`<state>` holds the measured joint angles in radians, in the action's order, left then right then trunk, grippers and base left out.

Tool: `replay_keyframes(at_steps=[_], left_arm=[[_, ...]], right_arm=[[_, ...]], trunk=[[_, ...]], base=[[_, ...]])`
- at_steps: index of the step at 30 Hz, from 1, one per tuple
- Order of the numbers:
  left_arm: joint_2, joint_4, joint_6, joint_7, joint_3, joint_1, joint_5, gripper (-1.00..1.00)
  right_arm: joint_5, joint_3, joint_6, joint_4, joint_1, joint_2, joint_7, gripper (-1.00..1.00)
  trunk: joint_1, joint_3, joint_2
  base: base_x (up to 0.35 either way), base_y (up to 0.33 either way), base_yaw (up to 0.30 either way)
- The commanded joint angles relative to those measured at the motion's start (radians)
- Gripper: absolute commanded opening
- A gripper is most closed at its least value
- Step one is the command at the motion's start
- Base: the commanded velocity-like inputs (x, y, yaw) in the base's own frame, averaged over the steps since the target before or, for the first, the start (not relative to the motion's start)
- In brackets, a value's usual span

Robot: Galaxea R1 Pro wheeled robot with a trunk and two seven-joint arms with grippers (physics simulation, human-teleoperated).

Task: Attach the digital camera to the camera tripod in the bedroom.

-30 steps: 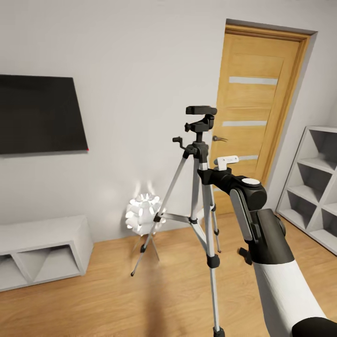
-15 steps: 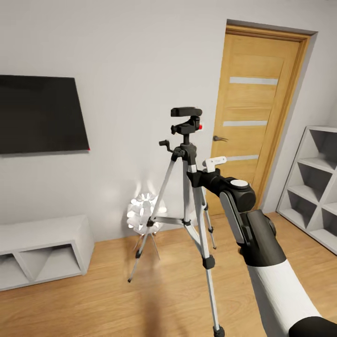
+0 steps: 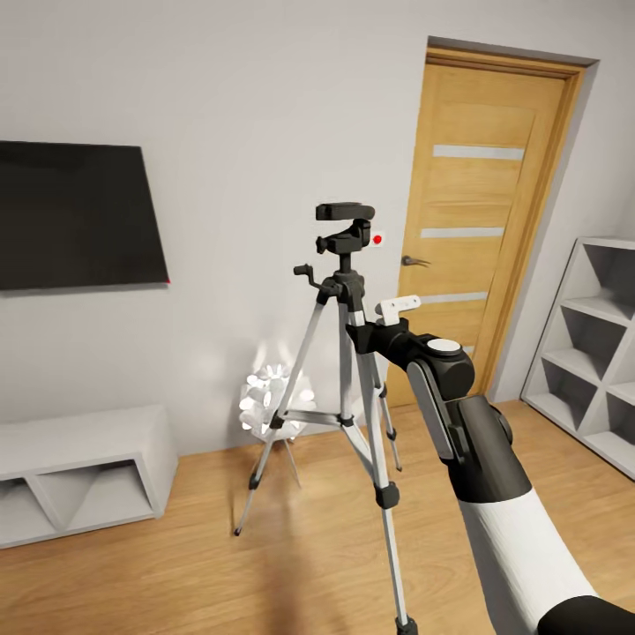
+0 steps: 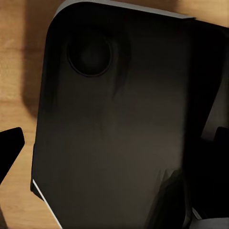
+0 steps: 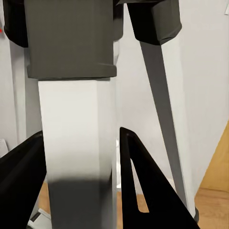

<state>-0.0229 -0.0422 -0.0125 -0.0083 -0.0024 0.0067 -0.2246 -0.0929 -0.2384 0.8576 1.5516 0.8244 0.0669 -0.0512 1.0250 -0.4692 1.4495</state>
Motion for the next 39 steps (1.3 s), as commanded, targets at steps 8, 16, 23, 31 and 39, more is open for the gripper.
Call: replay_keyframes(at_steps=[8, 16, 23, 31, 39], left_arm=[[-0.001, -0.002, -0.001, -0.001, -0.001, 0.000, -0.007, 1.00], [-0.001, -0.002, -0.001, -0.001, -0.001, 0.001, -0.007, 1.00], [0.000, -0.002, -0.001, -0.001, -0.002, 0.000, -0.007, 1.00], [0.000, -0.002, -0.001, -0.001, -0.002, 0.001, -0.007, 1.00], [0.000, -0.001, -0.001, -0.001, -0.002, 0.000, -0.007, 1.00]], right_arm=[[-0.008, 0.001, -0.041, -0.004, -0.008, 0.003, 0.007, -1.00], [-0.011, -0.001, -0.157, -0.087, -0.016, 0.013, 0.007, -1.00], [-0.010, 0.000, -0.221, -0.149, -0.022, 0.049, 0.007, -1.00], [-0.012, 0.000, -0.236, -0.166, -0.024, 0.058, 0.005, -1.00], [-0.012, 0.001, -0.235, -0.195, -0.024, 0.059, 0.006, -1.00]], trunk=[[0.000, -0.001, 0.001], [0.000, -0.001, 0.001], [0.000, -0.001, 0.001], [0.000, -0.001, 0.001], [0.000, -0.001, 0.001]], base=[[0.000, 0.206, 0.000], [0.000, 0.047, 0.000], [0.000, 0.005, 0.000], [0.000, 0.000, 0.000], [0.000, 0.000, 0.000]])
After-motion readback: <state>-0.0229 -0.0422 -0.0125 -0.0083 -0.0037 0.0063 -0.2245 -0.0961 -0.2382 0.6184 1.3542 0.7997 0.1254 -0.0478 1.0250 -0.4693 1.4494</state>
